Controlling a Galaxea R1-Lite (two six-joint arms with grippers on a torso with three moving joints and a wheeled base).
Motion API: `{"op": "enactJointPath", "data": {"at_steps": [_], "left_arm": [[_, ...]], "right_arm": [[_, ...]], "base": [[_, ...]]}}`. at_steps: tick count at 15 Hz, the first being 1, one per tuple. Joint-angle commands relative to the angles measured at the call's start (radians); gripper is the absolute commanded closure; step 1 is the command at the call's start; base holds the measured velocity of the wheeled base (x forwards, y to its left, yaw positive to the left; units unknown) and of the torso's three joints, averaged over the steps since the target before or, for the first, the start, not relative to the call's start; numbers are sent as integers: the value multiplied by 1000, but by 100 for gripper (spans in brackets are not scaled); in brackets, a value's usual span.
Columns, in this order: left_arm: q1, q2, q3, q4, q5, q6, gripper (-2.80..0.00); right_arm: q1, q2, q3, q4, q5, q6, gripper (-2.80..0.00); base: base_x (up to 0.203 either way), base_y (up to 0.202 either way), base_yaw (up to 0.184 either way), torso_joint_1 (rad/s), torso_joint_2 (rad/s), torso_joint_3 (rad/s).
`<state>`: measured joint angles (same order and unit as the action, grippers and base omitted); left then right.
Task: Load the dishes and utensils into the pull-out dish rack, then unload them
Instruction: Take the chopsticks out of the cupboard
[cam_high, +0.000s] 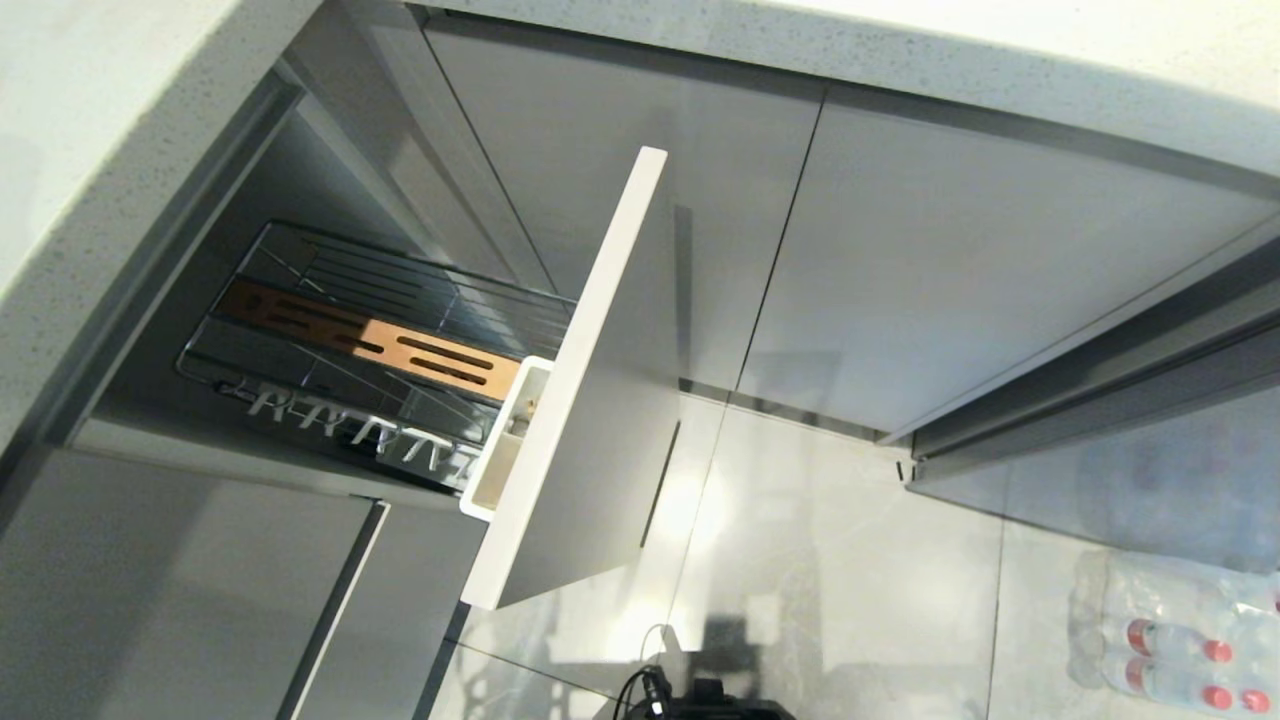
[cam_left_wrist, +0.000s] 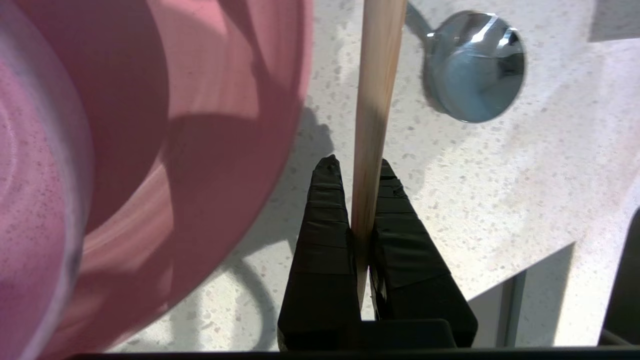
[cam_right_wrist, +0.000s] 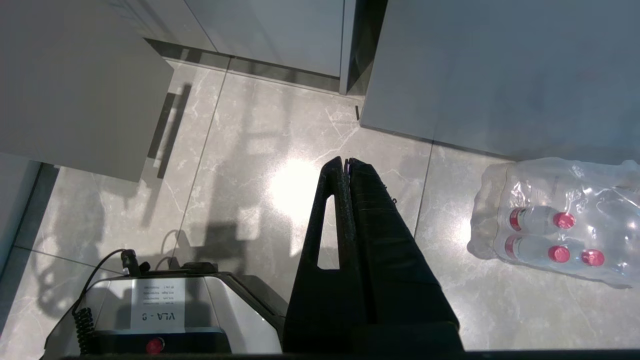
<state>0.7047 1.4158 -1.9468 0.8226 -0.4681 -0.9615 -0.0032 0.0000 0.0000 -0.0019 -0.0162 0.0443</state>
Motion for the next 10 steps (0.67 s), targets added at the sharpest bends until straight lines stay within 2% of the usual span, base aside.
{"op": "enactJointPath", "data": {"at_steps": [1, 8, 9, 10], "left_arm": [[2, -15, -1, 4, -1, -6, 0], [53, -26, 5, 7, -5, -5, 0], [53, -14, 4, 7, -26, -5, 0], [53, -4, 2, 6, -73, -5, 0]], "right_arm": [[0, 0, 0, -1, -1, 1, 0], [0, 1, 0, 0, 0, 1, 0], [0, 0, 0, -1, 0, 0, 0], [0, 0, 0, -1, -1, 1, 0]], "base": [[0, 0, 0, 0, 0, 0], [0, 0, 0, 0, 0, 0], [0, 0, 0, 0, 0, 0], [0, 0, 0, 0, 0, 0]]}}
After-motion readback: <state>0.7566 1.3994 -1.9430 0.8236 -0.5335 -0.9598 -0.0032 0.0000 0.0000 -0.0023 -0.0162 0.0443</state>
